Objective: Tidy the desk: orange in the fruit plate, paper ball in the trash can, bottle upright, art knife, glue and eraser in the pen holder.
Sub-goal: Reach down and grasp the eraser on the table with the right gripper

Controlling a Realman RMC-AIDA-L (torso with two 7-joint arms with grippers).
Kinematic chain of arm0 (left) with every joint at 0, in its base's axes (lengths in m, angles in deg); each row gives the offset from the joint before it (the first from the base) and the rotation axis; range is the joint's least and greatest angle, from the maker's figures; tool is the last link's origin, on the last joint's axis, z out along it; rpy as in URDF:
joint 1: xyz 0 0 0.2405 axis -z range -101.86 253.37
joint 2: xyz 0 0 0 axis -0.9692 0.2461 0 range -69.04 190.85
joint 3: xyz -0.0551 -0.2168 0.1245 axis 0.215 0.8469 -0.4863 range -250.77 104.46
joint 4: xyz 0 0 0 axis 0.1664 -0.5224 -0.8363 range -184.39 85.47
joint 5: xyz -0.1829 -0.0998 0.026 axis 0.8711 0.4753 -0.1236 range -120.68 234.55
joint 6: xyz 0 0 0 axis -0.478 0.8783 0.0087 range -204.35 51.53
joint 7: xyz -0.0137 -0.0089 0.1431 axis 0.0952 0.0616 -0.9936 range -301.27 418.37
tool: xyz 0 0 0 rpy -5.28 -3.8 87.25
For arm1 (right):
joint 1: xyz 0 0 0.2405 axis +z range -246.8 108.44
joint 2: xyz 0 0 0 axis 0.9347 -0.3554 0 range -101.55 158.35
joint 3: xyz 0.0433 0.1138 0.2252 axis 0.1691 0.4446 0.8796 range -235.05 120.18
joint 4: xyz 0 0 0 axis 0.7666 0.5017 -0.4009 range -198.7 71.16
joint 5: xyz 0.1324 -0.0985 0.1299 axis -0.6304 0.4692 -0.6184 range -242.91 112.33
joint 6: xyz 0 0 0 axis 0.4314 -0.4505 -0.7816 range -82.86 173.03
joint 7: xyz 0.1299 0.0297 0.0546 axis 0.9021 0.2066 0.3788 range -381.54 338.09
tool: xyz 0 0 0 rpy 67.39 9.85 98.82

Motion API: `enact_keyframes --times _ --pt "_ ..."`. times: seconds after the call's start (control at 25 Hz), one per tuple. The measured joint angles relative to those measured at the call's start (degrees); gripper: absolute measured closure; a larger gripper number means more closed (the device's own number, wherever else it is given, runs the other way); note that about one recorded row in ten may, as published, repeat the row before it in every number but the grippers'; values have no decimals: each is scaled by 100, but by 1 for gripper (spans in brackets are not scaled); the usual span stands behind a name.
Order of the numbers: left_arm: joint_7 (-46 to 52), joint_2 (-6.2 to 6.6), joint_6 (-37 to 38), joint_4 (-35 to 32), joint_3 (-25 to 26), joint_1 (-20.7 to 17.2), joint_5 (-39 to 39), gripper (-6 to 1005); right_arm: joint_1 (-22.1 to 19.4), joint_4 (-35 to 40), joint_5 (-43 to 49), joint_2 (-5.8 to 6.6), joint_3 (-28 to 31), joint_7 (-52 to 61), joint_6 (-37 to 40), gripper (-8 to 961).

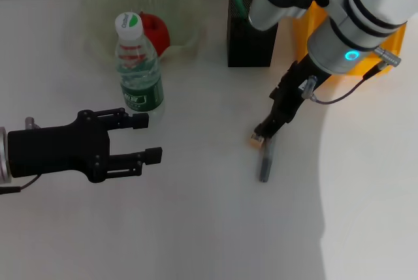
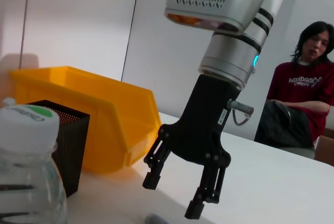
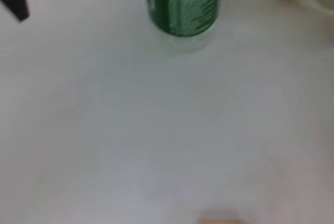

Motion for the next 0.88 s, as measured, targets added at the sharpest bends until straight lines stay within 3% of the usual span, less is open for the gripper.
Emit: enact_keyframes --times 0.48,0.88 --pt "0 -49 -100 33 5 52 -13 274 -47 -427 -399 -13 -653 -252 -512 202" --pt "0 -78 -214 42 5 64 8 274 -36 -608 -514 -22 -718 -259 -831 226"
